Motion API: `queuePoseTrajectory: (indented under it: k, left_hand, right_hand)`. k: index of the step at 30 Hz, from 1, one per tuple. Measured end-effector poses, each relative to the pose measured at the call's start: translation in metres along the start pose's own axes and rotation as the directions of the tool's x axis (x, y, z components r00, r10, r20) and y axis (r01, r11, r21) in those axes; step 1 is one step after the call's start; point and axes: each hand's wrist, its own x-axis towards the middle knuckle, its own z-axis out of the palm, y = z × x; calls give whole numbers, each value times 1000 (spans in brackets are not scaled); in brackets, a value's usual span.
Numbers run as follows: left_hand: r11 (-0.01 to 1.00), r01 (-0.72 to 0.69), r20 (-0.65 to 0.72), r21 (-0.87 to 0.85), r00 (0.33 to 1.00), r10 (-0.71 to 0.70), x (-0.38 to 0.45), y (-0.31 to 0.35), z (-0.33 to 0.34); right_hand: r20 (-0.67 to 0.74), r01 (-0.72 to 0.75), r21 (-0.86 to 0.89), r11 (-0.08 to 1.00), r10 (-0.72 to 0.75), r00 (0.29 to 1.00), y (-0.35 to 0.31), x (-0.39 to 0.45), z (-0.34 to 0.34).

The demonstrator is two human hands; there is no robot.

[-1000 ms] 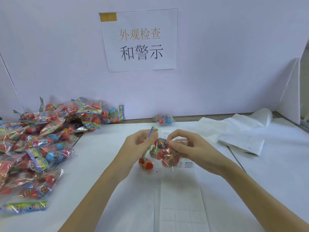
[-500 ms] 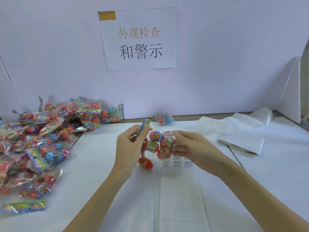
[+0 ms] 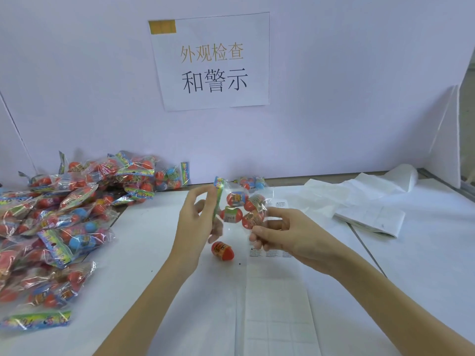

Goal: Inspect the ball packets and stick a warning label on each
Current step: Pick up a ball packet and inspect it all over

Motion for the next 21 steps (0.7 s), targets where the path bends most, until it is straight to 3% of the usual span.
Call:
queuePoseTrajectory:
  k: [3, 7, 8, 10, 12, 13, 17, 21]
  left_hand:
    - [996, 82, 122, -35, 990, -77, 0, -5, 3]
    - [989, 88, 83, -116, 993, -79, -1, -8, 3]
    - [981, 80, 67, -179, 995, -69, 0, -7, 0]
    - [971, 47, 34, -236, 999, -40, 2, -2, -6]
    - [976, -15, 8, -219, 1000, 17, 6, 0, -11]
    - [977, -42, 1, -210, 999, 43, 8, -1, -13]
    - [984, -158, 13, -82, 987, 159, 9, -6, -14]
    - [977, -210, 23, 29, 978, 209, 6, -6, -9]
  right_hand:
    - [-107, 40, 71, 997, -33, 994, 0, 1, 0]
    - [57, -18, 17, 1000, 17, 998, -5, -1, -3]
    - [27, -29, -21, 999, 30, 999, -7, 0, -5]
    - [-228, -13, -174, 985, -28, 973, -8, 5, -15]
    - [-520, -86, -408, 909, -154, 840, -3, 9, -29]
    - [-578, -149, -481, 864, -185, 795, 1, 9, -35]
    - [-535, -260, -511, 819, -66, 842, 23, 14, -35]
    - [-500, -159, -407, 899, -73, 863, 28, 17, -30]
